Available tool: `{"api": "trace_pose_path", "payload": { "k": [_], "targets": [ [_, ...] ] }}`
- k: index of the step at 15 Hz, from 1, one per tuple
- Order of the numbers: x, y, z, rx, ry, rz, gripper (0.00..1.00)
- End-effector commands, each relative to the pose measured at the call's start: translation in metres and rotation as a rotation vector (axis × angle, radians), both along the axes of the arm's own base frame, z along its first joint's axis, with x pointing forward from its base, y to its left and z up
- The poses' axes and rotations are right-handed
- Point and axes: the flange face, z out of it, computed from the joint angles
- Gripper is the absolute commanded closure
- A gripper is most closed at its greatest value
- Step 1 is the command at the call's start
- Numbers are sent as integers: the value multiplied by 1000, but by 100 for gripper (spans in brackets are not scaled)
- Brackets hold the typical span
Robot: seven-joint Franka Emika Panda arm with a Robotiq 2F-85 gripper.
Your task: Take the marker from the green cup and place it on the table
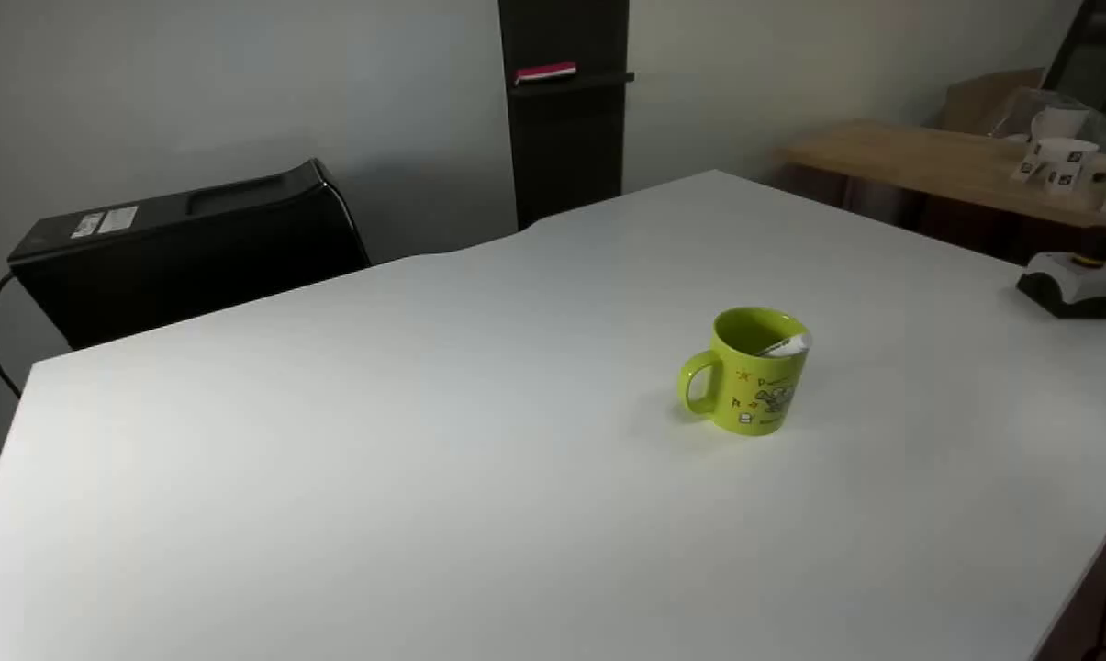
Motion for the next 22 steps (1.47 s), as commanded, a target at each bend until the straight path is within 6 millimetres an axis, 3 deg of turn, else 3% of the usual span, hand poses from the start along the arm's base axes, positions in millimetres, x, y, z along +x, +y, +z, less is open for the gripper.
{"api": "trace_pose_path", "payload": {
  "k": [1, 11, 13, 18, 22],
  "targets": [
    [0, 0, 0, 0, 0, 0, 0],
    [0, 0, 0, 0, 0, 0, 0],
    [6, -1, -8, -5, 7, -5, 0],
    [34, -7, -39, -80, -214, -1, 0],
    [48, -7, -61, -58, -294, -18, 0]
  ]
}}
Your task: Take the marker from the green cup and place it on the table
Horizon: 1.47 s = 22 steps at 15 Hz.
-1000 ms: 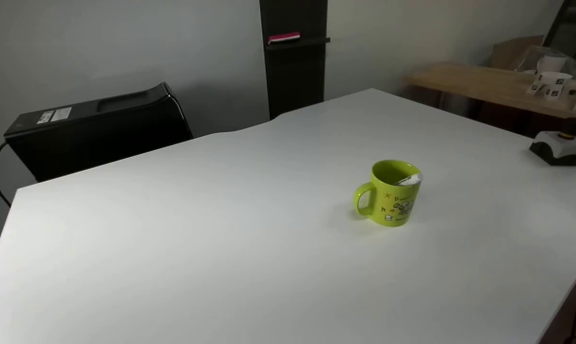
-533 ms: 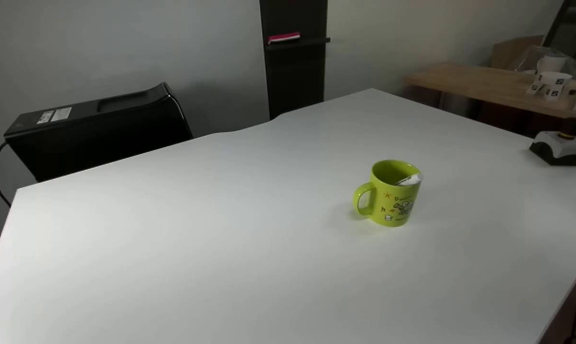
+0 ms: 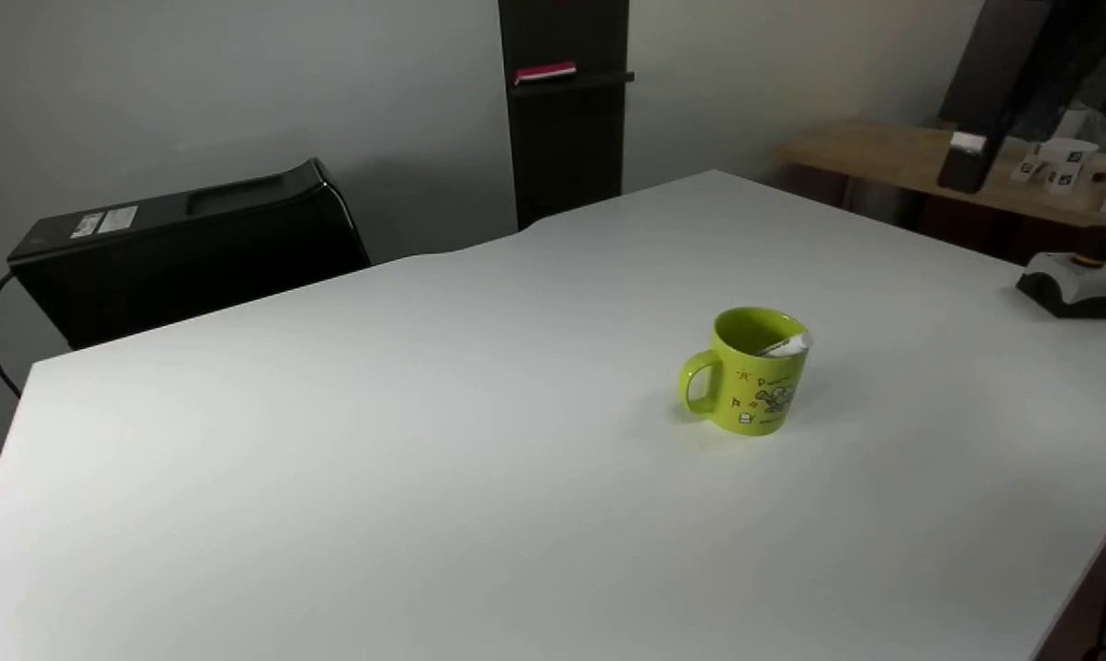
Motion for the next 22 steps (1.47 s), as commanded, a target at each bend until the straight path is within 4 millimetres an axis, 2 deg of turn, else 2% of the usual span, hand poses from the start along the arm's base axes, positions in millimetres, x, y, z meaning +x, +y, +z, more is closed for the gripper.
{"api": "trace_pose_path", "payload": {
  "k": [1, 10, 12, 17, 22],
  "targets": [
    [13, 4, -16, 1, -58, -24, 0],
    [33, 32, -50, 28, -122, 8, 0],
    [37, 37, -64, 21, -117, 15, 0],
    [36, 35, -97, -11, -64, 11, 0],
    [39, 28, -112, -31, -35, 1, 0]
  ]
}}
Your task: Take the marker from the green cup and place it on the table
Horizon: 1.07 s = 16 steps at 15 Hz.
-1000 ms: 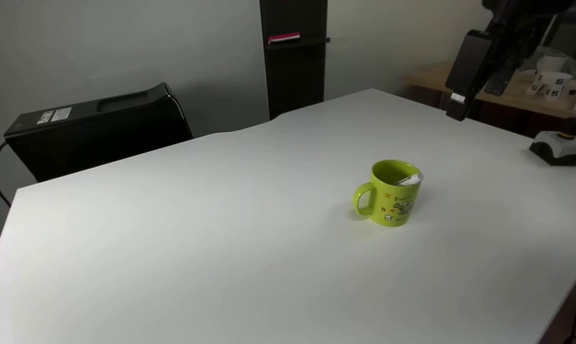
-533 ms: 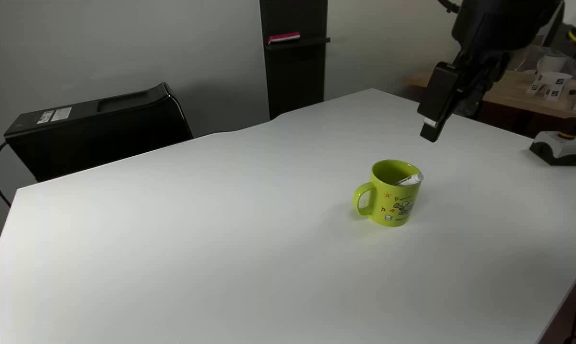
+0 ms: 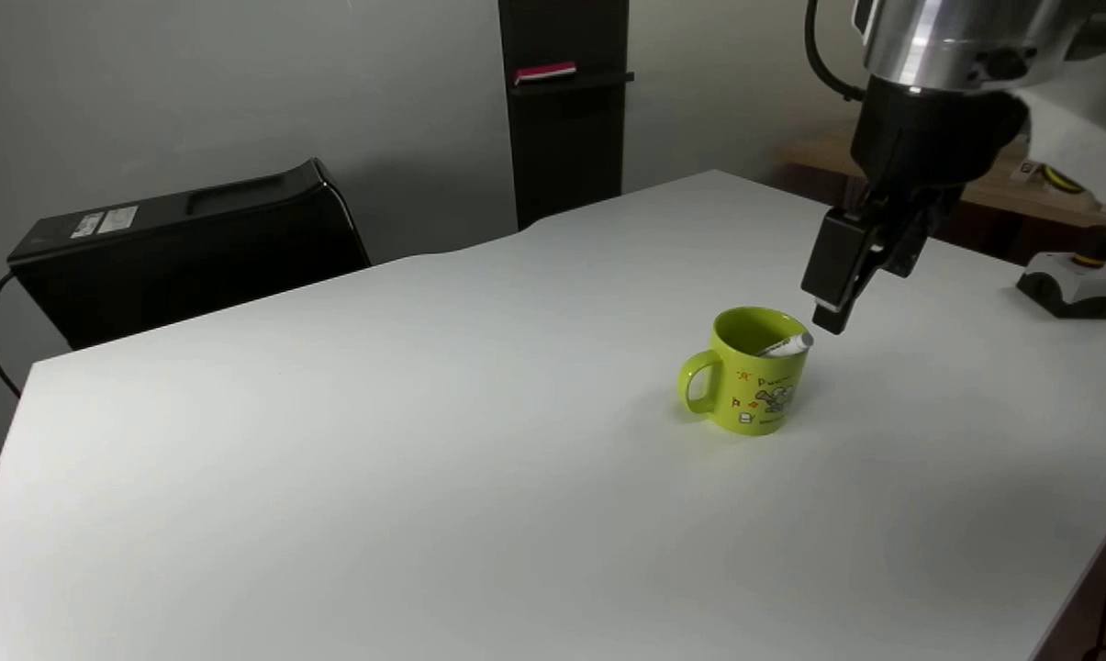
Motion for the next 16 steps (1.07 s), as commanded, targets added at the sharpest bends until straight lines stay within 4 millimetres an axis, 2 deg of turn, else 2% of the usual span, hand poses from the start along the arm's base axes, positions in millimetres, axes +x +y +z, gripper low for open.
{"api": "trace_pose_path", "payload": {
  "k": [1, 5, 7, 16],
  "targets": [
    [11, -4, -5, -17, -8, -29, 0],
    [16, -7, -9, -35, -3, -20, 0],
    [8, -10, -8, -23, 12, -2, 0],
    [11, -9, -12, -27, 21, 5, 0]
  ]
}}
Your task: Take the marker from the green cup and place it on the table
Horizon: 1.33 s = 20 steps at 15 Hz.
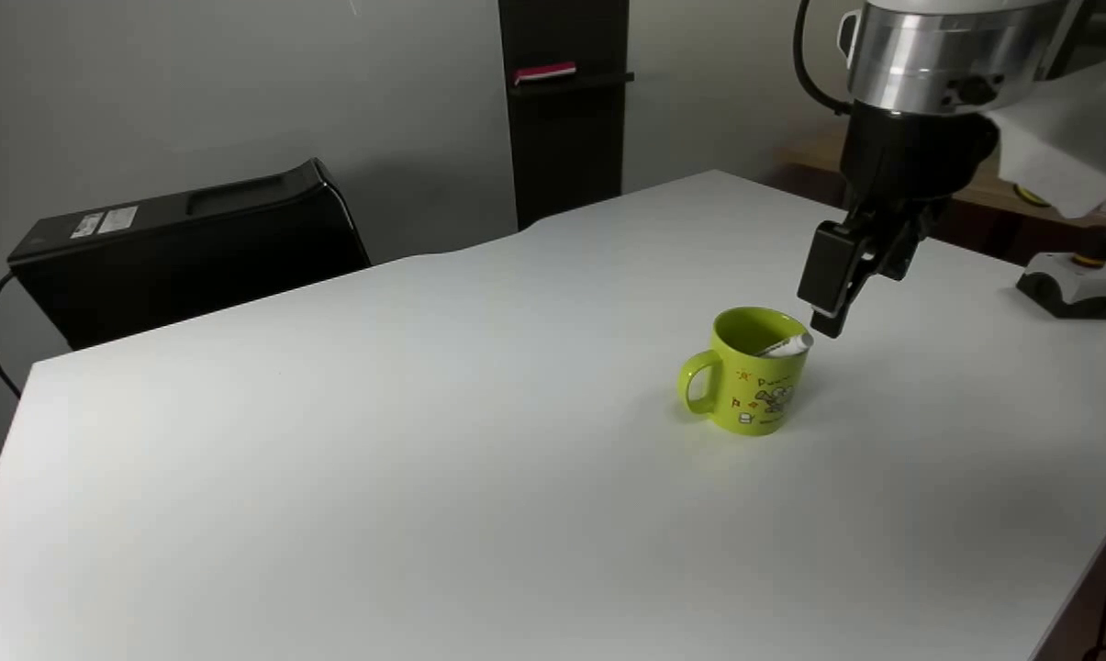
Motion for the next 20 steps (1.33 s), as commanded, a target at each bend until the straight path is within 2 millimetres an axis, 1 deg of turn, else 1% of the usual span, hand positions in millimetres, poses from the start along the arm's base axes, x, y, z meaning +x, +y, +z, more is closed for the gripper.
{"api": "trace_pose_path", "payload": {
  "k": [1, 3, 7, 11, 14, 20],
  "targets": [
    [0, 0, 0, 0, 1, 0, 0],
    [0, 0, 0, 0, 1, 0, 0],
    [-1, 5, -7, -47, -5, 19, 0],
    [-5, 17, -17, -99, -24, 59, 0],
    [-6, 23, -26, -106, -41, 66, 0],
    [0, 32, -33, -105, -86, 75, 0]
  ]
}}
